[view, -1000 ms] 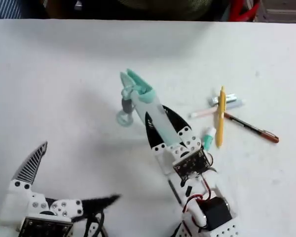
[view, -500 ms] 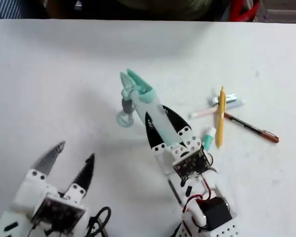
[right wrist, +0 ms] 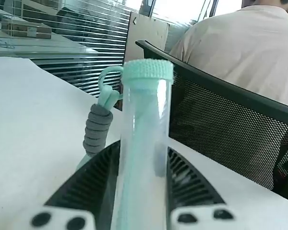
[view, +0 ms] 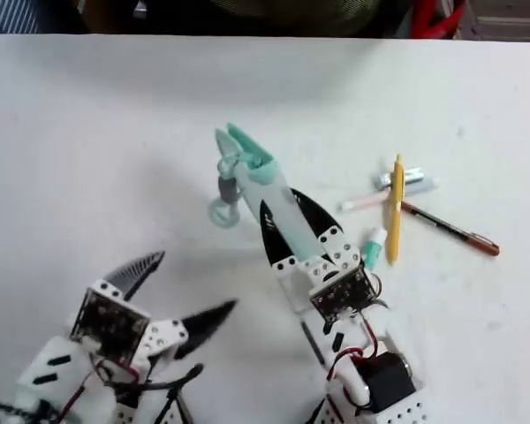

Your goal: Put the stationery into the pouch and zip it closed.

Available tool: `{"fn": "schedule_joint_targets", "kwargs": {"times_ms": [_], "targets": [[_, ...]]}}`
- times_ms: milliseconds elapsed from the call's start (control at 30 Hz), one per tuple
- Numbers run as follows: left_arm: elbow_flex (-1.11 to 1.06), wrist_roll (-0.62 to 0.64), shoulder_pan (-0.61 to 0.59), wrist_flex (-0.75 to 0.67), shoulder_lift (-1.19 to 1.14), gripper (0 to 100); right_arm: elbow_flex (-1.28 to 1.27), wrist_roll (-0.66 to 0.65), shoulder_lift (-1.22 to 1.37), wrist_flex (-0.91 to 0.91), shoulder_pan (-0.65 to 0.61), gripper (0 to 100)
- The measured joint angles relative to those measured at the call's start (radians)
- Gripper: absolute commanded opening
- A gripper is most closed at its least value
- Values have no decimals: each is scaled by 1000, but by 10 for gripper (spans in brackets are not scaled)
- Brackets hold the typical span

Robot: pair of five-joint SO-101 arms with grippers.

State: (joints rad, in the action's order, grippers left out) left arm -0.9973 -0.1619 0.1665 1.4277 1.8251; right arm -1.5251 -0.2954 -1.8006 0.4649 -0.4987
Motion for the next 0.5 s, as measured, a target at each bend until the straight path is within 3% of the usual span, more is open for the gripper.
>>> {"fn": "schedule_joint_targets", "kwargs": {"times_ms": [267,500], "targets": [[-227,-17,-26,-245,-12,309,0,0,0,0,0,18],[-130,98,95,-284,-287,310,0,0,0,0,0,18]]}}
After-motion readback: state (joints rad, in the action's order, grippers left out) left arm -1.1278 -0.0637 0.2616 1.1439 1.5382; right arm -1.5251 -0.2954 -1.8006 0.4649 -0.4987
